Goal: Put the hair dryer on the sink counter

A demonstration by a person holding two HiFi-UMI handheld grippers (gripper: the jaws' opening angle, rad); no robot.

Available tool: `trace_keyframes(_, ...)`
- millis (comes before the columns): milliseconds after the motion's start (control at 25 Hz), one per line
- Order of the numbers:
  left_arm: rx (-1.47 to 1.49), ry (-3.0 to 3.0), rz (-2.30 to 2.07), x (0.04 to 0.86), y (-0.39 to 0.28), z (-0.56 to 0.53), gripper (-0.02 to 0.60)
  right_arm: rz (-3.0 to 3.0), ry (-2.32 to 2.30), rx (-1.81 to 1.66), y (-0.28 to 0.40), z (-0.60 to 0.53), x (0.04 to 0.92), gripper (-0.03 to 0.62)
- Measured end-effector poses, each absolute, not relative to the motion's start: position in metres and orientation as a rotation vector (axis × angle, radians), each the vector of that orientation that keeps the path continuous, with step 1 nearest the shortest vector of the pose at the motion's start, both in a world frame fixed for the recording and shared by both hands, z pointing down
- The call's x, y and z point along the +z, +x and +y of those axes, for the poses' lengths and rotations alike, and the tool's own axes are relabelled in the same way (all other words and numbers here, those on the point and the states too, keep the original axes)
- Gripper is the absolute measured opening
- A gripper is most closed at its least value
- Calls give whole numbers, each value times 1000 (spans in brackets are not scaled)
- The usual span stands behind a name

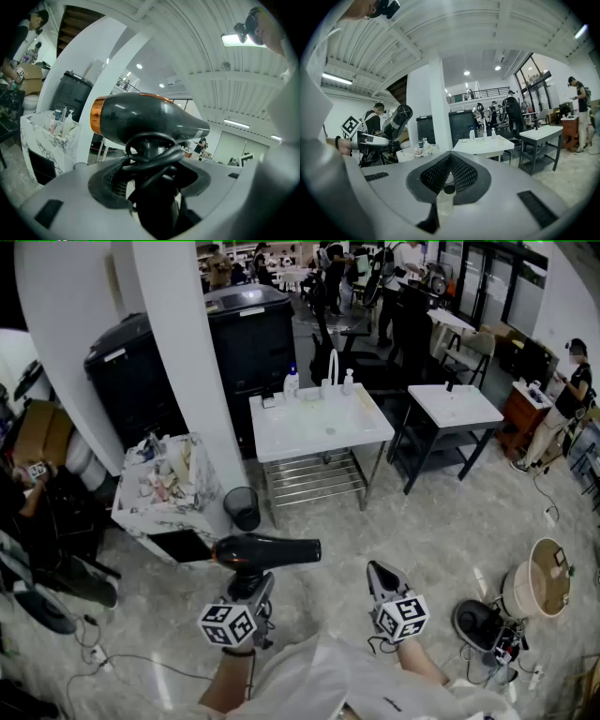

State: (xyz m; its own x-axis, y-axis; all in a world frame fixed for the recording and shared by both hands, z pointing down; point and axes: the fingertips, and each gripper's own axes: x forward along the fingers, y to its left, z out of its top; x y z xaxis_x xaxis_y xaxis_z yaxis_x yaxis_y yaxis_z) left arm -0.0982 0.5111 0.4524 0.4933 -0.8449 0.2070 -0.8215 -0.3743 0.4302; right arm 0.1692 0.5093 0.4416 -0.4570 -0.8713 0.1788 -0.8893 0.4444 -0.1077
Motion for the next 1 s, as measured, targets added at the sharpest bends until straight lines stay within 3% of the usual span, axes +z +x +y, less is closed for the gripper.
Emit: trace_keyframes(1000, -51, 2260, -1337, 464, -123, 511, 282, -2565, 1567, 301, 136, 507, 449, 17)
